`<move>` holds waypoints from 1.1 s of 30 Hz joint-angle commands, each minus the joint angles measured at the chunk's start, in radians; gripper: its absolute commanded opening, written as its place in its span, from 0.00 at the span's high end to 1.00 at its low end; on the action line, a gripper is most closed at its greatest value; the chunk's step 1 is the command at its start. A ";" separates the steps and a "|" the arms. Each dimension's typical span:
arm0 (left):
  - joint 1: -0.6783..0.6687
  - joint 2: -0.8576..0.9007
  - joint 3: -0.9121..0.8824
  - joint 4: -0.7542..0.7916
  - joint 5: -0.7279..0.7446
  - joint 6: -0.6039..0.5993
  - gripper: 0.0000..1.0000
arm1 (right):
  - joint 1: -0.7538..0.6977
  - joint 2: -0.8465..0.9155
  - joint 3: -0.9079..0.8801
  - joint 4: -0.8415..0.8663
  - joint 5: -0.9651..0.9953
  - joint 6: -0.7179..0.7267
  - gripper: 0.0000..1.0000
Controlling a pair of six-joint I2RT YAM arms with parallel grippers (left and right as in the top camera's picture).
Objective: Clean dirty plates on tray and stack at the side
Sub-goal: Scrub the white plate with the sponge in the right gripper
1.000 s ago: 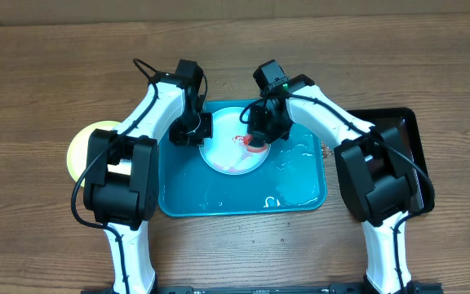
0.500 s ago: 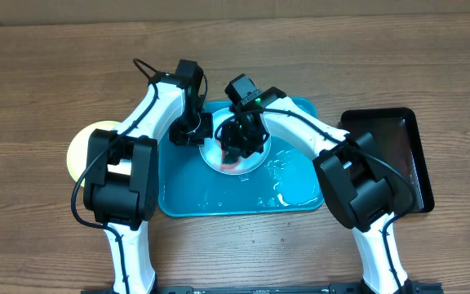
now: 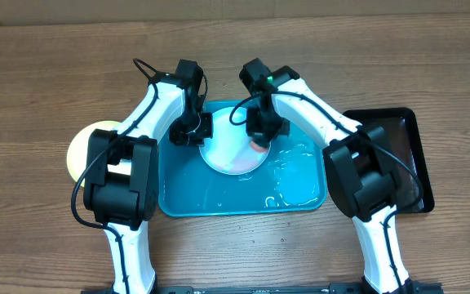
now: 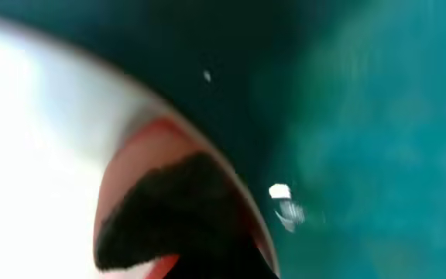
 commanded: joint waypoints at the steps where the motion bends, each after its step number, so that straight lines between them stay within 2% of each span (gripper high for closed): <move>1: -0.014 0.066 -0.049 0.020 0.003 -0.010 0.96 | 0.004 0.058 0.020 0.072 0.057 -0.006 0.96; 9: -0.014 0.066 -0.049 0.020 0.003 -0.010 0.96 | 0.053 0.125 0.020 0.219 -0.433 -0.041 0.96; 13: -0.014 0.066 -0.049 0.019 0.002 -0.010 0.96 | 0.087 0.125 0.020 0.161 -0.518 -0.041 0.96; 19: -0.014 0.066 -0.049 0.019 0.001 -0.010 0.96 | 0.072 0.120 0.020 -0.016 -0.423 -0.045 0.96; 27: -0.014 0.066 -0.049 0.020 0.000 -0.010 0.96 | -0.025 0.045 0.021 -0.168 0.048 -0.002 0.96; 33: -0.015 0.059 -0.049 0.014 -0.055 -0.003 0.96 | -0.080 -0.097 0.023 -0.158 0.095 -0.017 0.96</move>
